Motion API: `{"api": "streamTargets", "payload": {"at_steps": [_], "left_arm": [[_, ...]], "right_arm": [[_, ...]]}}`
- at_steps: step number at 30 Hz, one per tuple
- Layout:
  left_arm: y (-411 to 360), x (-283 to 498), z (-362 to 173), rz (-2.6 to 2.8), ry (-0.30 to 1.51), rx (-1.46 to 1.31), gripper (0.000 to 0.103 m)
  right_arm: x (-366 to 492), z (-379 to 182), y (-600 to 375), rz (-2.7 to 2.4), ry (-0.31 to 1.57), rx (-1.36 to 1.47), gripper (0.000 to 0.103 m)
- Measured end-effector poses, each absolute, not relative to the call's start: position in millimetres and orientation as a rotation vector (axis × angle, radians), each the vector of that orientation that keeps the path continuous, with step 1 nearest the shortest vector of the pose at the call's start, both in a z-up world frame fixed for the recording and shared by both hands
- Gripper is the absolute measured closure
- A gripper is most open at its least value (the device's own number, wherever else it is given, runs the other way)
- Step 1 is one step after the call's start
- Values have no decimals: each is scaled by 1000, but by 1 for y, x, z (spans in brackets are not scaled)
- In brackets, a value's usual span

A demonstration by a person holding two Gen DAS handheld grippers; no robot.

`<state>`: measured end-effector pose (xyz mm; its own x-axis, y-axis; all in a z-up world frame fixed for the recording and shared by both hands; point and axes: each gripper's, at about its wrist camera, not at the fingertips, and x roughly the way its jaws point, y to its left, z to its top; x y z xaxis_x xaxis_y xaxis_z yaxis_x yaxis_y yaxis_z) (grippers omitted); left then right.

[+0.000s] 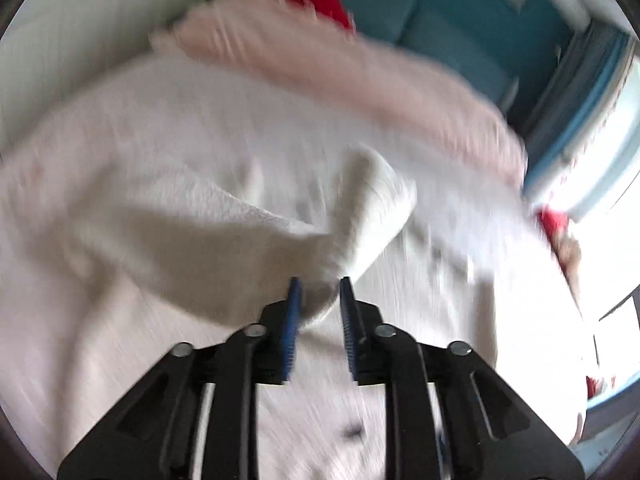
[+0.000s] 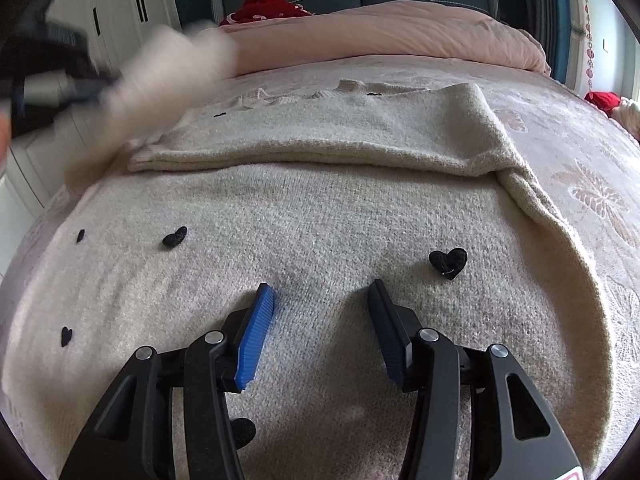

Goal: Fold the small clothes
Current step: 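Grasp the other sleeve cuff with the left tool and fold it across the body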

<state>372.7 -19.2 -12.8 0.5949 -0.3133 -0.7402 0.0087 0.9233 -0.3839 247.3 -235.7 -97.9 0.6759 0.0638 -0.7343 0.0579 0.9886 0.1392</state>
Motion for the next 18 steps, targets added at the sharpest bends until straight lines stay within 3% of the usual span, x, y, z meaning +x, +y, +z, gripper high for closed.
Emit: {"api": "streamTargets", "payload": {"at_steps": [1,5,11,18], "left_arm": [[-25,360,-29,-192,958,-381,72],[-12,300,-76,-101,1030,-481,66],[50,236,-82,-29,992,-400,66],[66,215,-91,-65,976,-322,64]], "right_arm": [[248,-98,-237,18,830,169,51],[252,-91,-241,97,854,216,34],[280,-53,-251,146,837,452,32],[362,-73,-227,108,974,619,33]]}}
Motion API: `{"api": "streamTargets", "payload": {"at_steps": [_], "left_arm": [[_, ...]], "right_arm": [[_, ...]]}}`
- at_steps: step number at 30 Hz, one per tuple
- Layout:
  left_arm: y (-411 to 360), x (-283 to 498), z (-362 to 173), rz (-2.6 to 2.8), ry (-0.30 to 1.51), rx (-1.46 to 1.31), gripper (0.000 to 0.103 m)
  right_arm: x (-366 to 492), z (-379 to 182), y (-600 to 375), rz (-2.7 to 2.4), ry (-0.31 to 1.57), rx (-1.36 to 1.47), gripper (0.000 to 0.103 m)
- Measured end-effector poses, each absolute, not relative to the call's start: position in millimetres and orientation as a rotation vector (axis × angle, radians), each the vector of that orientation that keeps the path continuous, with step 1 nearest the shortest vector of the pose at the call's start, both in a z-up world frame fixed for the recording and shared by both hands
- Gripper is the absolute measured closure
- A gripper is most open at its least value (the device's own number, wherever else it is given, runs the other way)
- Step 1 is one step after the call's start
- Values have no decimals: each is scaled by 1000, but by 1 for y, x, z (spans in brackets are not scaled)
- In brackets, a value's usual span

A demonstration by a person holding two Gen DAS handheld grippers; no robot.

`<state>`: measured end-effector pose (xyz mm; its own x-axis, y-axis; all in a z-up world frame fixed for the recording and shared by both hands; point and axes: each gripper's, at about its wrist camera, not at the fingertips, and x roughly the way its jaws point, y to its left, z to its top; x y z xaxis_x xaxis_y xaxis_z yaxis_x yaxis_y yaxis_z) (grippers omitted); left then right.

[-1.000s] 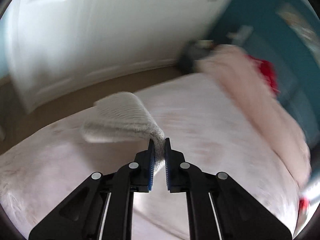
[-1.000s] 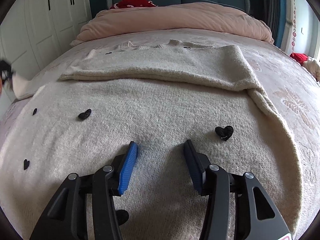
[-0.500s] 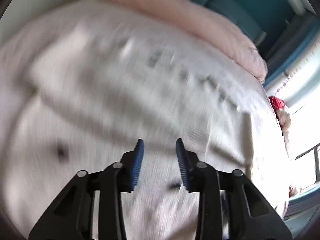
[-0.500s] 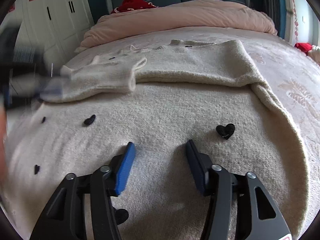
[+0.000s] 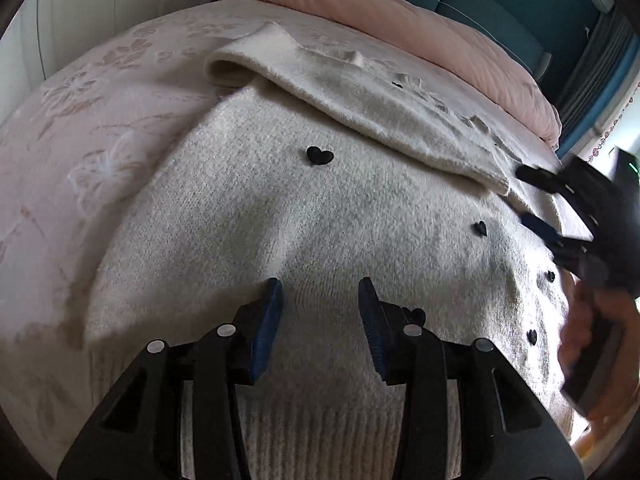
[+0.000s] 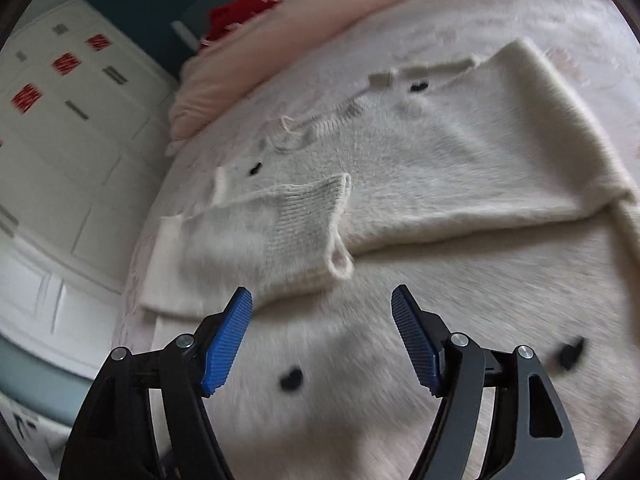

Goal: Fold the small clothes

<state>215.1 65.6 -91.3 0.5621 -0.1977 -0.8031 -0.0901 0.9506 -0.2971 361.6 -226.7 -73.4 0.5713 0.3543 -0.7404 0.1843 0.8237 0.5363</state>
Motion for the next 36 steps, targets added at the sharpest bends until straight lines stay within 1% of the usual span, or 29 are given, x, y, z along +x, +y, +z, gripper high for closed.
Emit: {"api": "streamTargets", "payload": {"at_steps": [1,2,3,4,6,8,11,14,15,17,19,21,22,24,27,28,29,30,31,32,33,34,35,36], "left_arm": [[67,214,-92,-65,976,-329,63],[66,217,-92,-68,975,-340,63],[67,218,-93,-74,975,-352,61],[65,222,-96,-76,975,-358,61],[64,225,-97,-82,977,-353,61],[65,225,-97,-85,978,-355,61],[69,227,-95,-90,988,-394,61],[78,237,-85,-94,994,-489,60],[81,242,-81,-94,987,-516,60],[84,257,-71,-117,966,-568,59],[86,281,-61,-135,949,-621,48],[86,309,-58,-159,942,-697,46],[87,327,-60,-162,947,-734,45],[86,356,-67,-134,969,-770,45],[95,391,-84,-53,1001,-852,46],[100,397,-89,-38,1000,-893,47],[107,404,-96,2,1012,-937,47],[114,407,-102,29,1018,-971,51],[120,409,-107,47,1017,-1014,56],[125,410,-111,58,1012,-1049,59],[129,410,-112,71,1000,-1066,67],[132,410,-110,84,983,-1049,77],[132,410,-109,91,973,-1031,82],[131,410,-104,94,951,-988,89]], "right_arm": [[368,-76,-222,105,987,625,40],[376,-78,-214,101,1009,621,59],[381,-76,-208,105,1022,614,74],[386,-72,-203,106,1024,606,95],[390,-55,-197,120,989,578,95],[397,-20,-193,158,919,532,96],[402,61,-208,200,739,477,96],[400,113,-239,177,611,417,96],[398,118,-250,149,600,387,96],[398,109,-272,95,624,336,96],[403,64,-301,20,715,325,96],[410,9,-323,-38,847,348,96],[411,-12,-327,-45,893,368,96],[406,-37,-334,-50,925,395,96],[409,-50,-335,-47,936,427,94],[410,-55,-335,-50,948,430,90],[411,-60,-337,-51,955,434,88],[411,-65,-338,-44,966,445,85],[411,-67,-338,-41,968,457,76],[412,-70,-339,-34,965,476,71],[411,-74,-341,-31,959,493,71],[413,-74,-340,-25,950,507,71],[407,-74,-342,-14,938,517,89],[405,-67,-342,0,908,535,96]]}}
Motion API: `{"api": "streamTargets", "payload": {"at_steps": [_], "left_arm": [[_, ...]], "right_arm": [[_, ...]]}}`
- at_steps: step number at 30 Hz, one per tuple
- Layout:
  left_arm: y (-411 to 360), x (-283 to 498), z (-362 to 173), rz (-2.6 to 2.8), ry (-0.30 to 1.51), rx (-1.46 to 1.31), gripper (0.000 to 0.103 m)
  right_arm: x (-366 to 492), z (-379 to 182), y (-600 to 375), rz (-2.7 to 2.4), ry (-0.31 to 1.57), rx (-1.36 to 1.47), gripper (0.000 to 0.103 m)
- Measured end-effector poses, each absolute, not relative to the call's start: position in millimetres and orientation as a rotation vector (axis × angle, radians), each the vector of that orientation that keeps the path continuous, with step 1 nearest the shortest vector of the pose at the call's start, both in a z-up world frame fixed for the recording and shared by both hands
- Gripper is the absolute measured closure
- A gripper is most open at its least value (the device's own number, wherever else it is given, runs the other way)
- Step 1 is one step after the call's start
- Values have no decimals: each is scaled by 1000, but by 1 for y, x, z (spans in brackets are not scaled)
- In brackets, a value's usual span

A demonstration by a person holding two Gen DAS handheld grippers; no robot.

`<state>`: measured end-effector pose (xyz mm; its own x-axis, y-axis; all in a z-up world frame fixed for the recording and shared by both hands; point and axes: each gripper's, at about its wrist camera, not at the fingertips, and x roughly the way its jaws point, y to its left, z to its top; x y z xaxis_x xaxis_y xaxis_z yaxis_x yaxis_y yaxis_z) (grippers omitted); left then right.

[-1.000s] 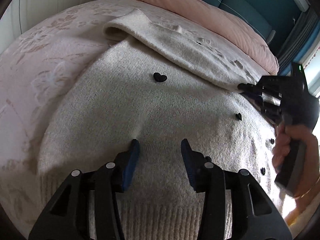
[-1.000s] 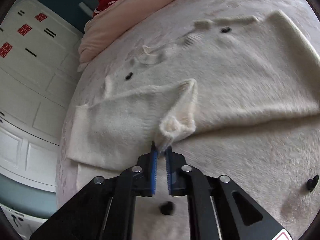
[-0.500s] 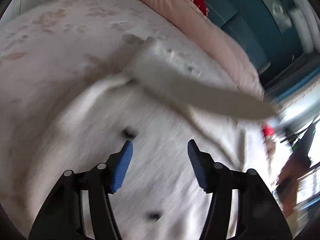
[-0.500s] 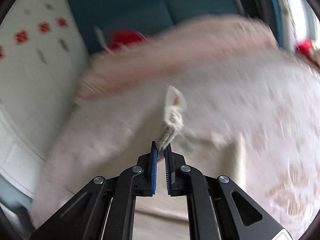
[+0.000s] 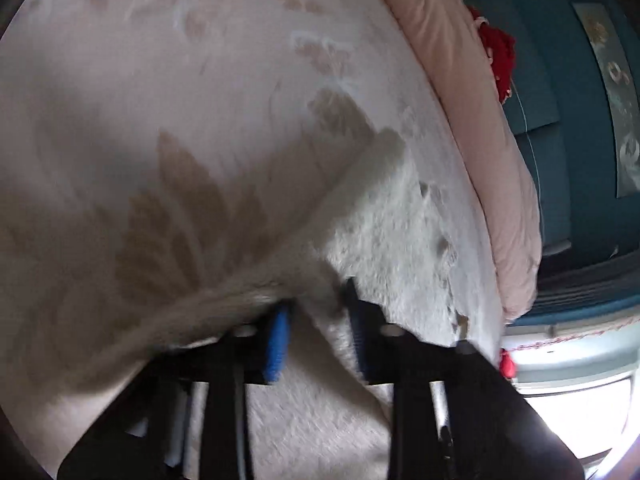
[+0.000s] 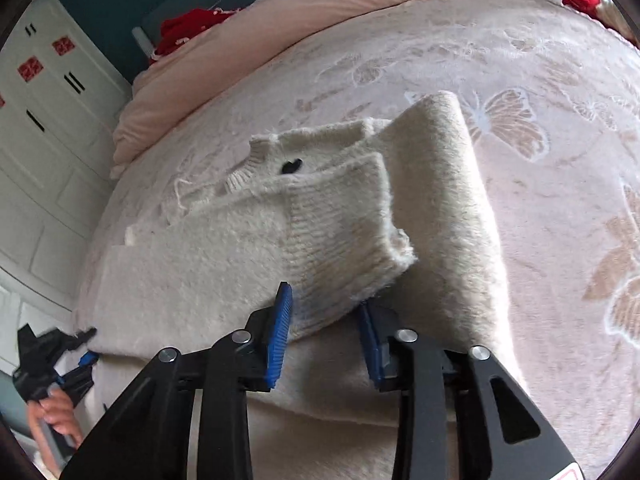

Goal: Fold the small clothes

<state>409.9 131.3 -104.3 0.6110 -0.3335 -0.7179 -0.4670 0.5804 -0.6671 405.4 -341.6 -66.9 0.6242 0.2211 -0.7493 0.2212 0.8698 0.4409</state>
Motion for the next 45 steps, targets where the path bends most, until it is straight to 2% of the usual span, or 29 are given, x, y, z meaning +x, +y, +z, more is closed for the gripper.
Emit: {"api": "streamTargets", "payload": {"at_steps": [1,5,9,14,16,17,18,19,21,23,25,27,28,31,32,33,34,36,38,39,42,43,44,45], "left_arm": [[130,408,-100,96,928,-951,92],[130,406,-84,83,853,-854,93],[138,404,-116,115,895,-808,95],[133,399,-116,83,854,-730,94],[131,400,-118,81,847,-718,94],[130,399,-117,83,842,-701,94],[126,401,-115,83,844,-683,94],[124,402,-111,75,853,-685,92],[126,395,-100,32,868,-727,86],[135,380,-82,-14,846,-746,71],[144,371,-61,19,782,-699,45],[147,383,-50,49,767,-664,31],[146,394,-49,62,787,-649,26],[136,444,-73,65,941,-639,26],[134,450,-81,58,982,-647,27],[130,462,-97,44,1053,-666,36],[128,467,-103,71,1061,-655,56],[128,473,-94,53,1006,-623,94],[134,474,-85,53,970,-644,95],[138,472,-83,67,945,-639,101],[153,472,-104,200,997,-558,103],[158,470,-113,181,1009,-588,103],[160,465,-110,170,990,-593,103],[161,457,-102,161,975,-600,103]], "right_arm": [[401,-55,-343,12,859,551,95],[374,-16,-346,64,679,581,96],[379,-95,-354,-7,923,571,97],[368,-76,-356,9,803,601,96],[375,-93,-352,-10,890,550,96],[373,-91,-353,-8,875,559,96],[369,-81,-355,-14,872,569,94],[365,-73,-355,-28,868,569,86],[347,-52,-357,-39,828,534,74],[335,-41,-364,-86,790,487,42],[336,-38,-375,-139,780,442,35],[351,-47,-390,-184,833,467,34],[359,-53,-394,-188,862,497,32],[384,-78,-410,-162,916,648,32],[391,-84,-410,-142,927,685,39],[398,-85,-407,-115,929,692,59],[404,-82,-403,-116,938,666,88],[399,-57,-399,-84,837,645,89],[389,-39,-400,-67,762,623,90],[386,-44,-398,-99,767,567,90],[396,-102,-404,-133,955,558,88],[389,-96,-407,-131,906,586,88],[386,-88,-409,-139,895,622,78],[380,-78,-410,-150,884,655,74]]}}
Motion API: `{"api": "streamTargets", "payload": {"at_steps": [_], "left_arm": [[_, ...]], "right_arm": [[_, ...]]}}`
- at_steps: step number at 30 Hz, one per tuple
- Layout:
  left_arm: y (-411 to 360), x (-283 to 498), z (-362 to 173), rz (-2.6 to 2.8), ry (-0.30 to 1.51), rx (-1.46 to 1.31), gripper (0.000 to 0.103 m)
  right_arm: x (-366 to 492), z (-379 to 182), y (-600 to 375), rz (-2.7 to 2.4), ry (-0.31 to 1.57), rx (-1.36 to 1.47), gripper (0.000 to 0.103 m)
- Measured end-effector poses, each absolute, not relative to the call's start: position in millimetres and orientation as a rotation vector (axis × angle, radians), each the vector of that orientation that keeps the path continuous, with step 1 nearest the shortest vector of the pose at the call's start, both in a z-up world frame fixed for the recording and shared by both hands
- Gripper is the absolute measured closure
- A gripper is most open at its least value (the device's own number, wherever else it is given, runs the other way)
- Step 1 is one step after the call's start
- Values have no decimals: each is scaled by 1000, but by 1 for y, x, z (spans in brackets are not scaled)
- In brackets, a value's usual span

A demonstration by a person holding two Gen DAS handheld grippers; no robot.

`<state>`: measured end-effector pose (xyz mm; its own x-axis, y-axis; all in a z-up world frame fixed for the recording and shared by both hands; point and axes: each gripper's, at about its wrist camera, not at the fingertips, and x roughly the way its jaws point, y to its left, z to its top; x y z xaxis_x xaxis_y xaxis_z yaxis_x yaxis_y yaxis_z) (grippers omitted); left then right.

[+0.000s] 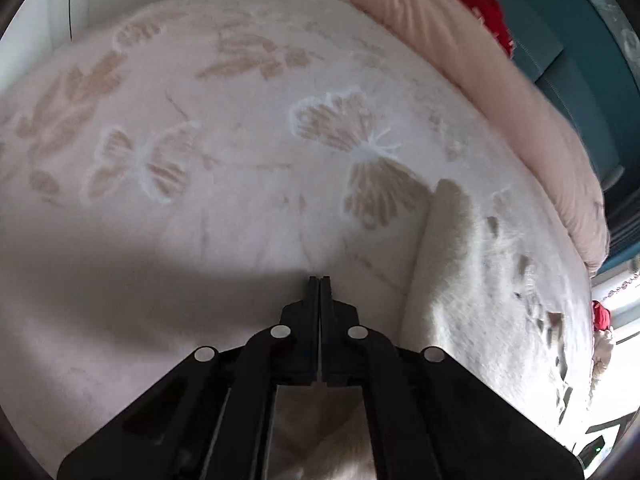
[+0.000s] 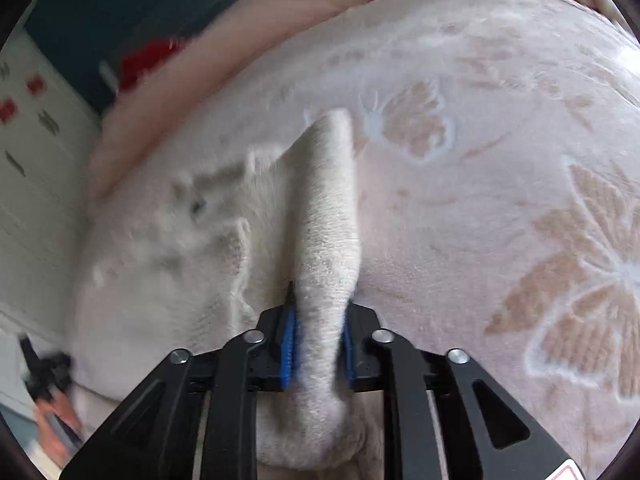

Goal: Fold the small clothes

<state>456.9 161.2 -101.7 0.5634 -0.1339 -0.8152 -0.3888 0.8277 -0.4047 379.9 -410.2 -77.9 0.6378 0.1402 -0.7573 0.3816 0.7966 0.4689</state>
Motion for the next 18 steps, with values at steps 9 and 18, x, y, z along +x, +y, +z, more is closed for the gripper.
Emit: {"api": "streamTargets", "payload": {"at_steps": [9,18], "left_arm": [[146,318,-68,-68,1009,-450,44],[148,157,-85,-85,1077,-532,12]], "right_arm": [[226,-43,-387,-116,908,528,39],[76,-78,-335,-14,1060,520,27]]}}
